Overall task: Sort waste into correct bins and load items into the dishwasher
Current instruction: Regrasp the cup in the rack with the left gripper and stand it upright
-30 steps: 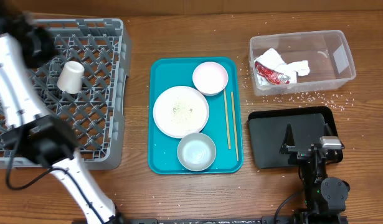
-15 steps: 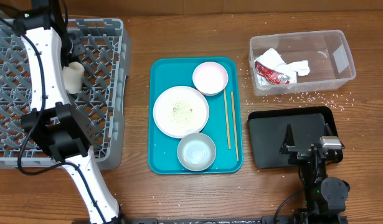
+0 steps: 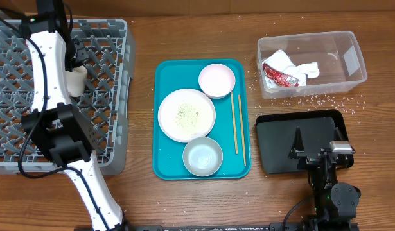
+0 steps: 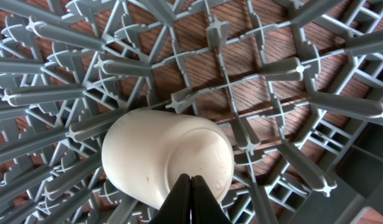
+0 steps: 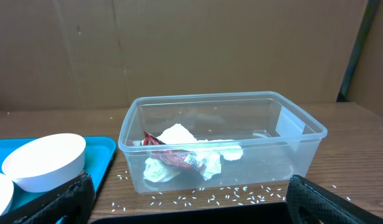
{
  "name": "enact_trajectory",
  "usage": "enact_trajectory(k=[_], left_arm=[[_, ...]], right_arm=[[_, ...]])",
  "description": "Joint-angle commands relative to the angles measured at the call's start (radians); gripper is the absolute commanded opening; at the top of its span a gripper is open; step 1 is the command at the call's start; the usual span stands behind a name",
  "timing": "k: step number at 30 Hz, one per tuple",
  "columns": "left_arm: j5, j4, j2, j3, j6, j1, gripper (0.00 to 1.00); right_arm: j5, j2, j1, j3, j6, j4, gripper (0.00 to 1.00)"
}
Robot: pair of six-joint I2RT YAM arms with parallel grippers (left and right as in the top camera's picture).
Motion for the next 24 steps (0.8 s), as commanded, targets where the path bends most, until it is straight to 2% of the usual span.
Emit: enact_trajectory(k=[1, 11, 18, 24], left_arm=[[-0.012, 0.006, 0.031, -0.007, -0.01, 0.018, 0.04], [-0.024, -0.029, 0.042, -0.005, -0.015, 0.056, 0.04], [-0.085, -0.112, -0.004, 0.012, -0.123, 0.122, 0.04], [-0.027, -0.158, -0.038, 0.012, -0.179, 0.198, 0.04]], right_arm=[[0.006, -0.009, -0.003, -0.01, -0.002, 0.005, 1.0], [0.006, -0.009, -0.003, -0.01, -0.001, 0.005, 1.0], [0.006, -0.009, -0.003, -0.01, -0.002, 0.005, 1.0], [0.006, -0.009, -0.003, -0.01, -0.002, 0.005, 1.0]])
